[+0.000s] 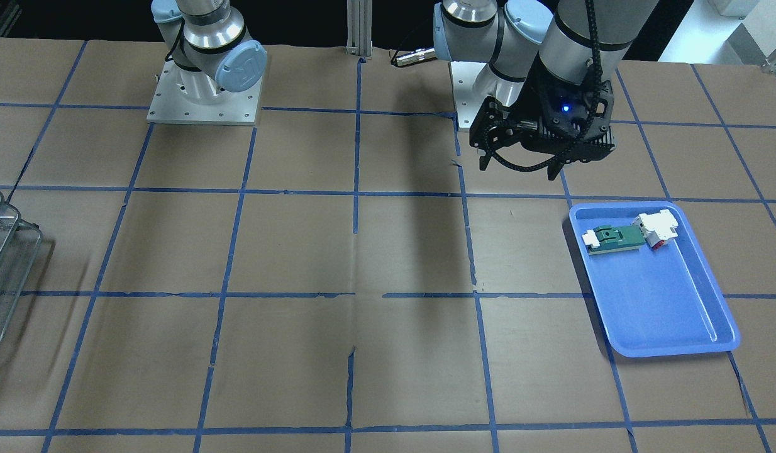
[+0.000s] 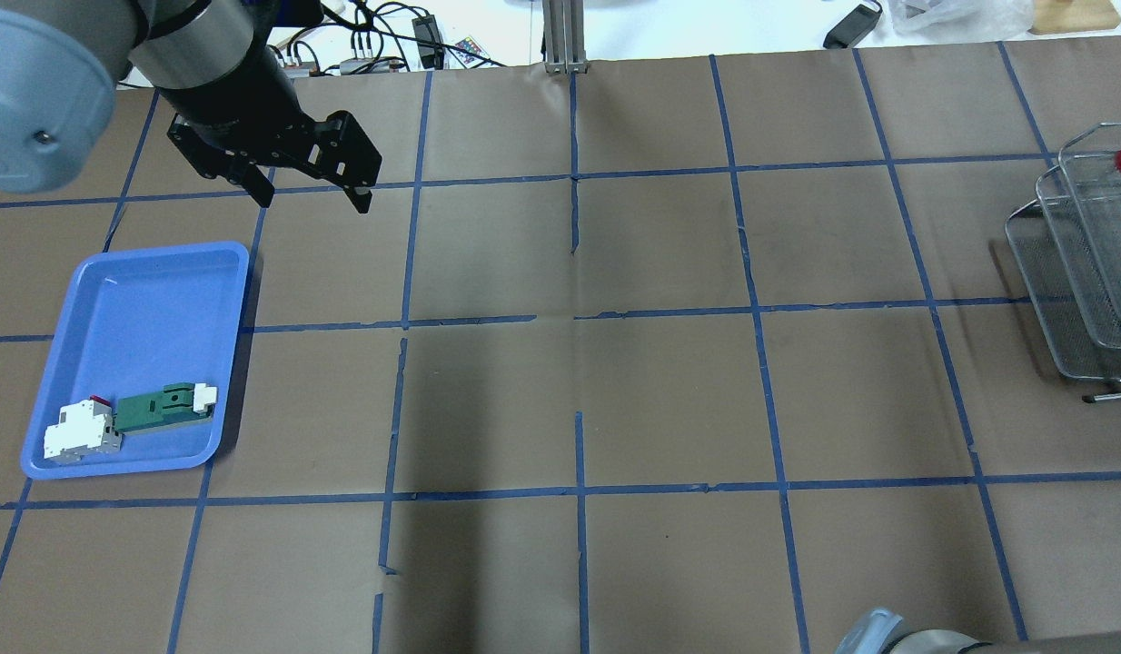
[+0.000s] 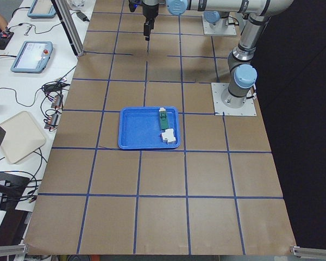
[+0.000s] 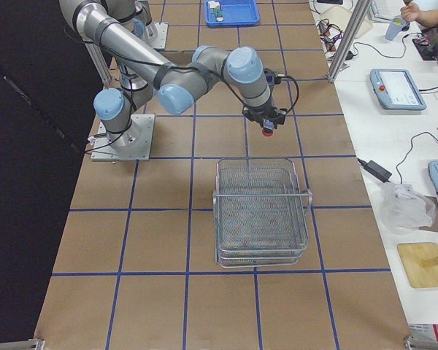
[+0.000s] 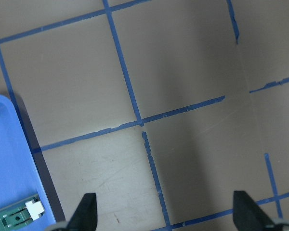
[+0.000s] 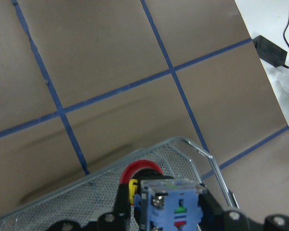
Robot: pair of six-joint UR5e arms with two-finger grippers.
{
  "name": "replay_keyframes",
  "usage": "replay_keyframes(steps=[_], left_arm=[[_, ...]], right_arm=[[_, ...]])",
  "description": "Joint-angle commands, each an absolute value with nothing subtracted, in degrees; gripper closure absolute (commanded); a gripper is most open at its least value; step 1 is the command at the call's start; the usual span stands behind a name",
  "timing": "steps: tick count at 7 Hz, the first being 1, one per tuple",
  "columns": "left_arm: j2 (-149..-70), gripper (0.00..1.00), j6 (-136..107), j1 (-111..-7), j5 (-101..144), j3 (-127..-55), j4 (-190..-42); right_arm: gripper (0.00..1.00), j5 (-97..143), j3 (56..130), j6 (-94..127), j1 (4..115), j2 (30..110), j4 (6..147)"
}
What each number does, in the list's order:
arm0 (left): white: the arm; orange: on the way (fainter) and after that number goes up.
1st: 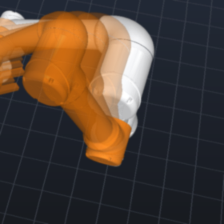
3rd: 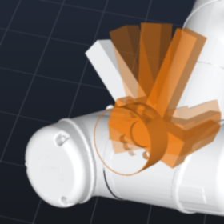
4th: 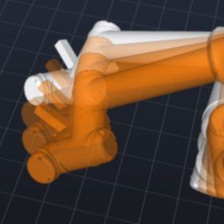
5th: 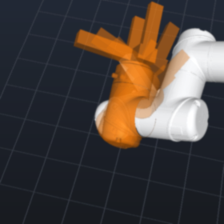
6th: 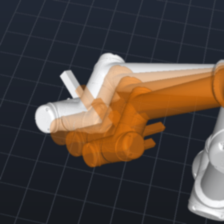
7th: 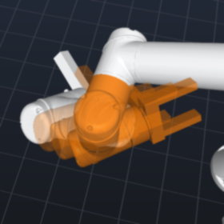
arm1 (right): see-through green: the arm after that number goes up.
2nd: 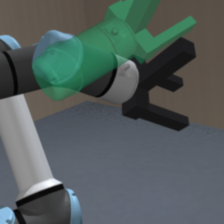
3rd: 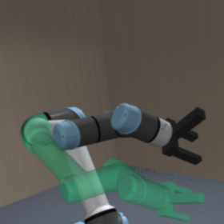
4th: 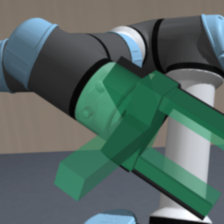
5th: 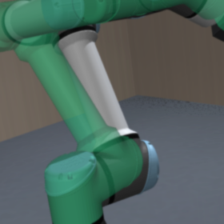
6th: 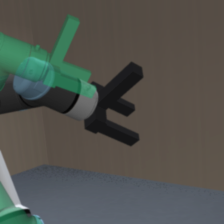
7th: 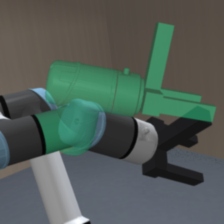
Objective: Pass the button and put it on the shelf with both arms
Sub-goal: 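Carry the button with the right gripper over the wire mesh basket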
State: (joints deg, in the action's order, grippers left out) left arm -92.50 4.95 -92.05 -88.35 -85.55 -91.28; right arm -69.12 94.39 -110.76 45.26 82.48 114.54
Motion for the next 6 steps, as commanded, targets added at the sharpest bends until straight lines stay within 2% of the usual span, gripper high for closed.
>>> replay_keyframes(steps=[1, 4, 5, 6], left_arm=[[-92.6, 0.00, 4.3, -92.3, -88.2, -85.3, -92.6], [-92.4, 0.00, 4.6, -92.0, -88.1, -85.2, -92.5], [-92.4, 0.00, 4.6, -92.0, -87.9, -85.2, -92.2], [-92.4, 0.00, 4.6, -92.0, -88.1, -85.2, -92.0]], right_arm=[[1.00, -69.1, 94.6, -115.5, 41.7, 79.6, 116.2], [1.00, -72.4, 94.3, -114.5, 41.7, 75.7, 120.1], [0.74, -73.0, 94.5, -114.0, 41.7, 75.6, 119.6], [0.36, -75.4, 94.7, -110.8, 41.7, 75.9, 119.4]])
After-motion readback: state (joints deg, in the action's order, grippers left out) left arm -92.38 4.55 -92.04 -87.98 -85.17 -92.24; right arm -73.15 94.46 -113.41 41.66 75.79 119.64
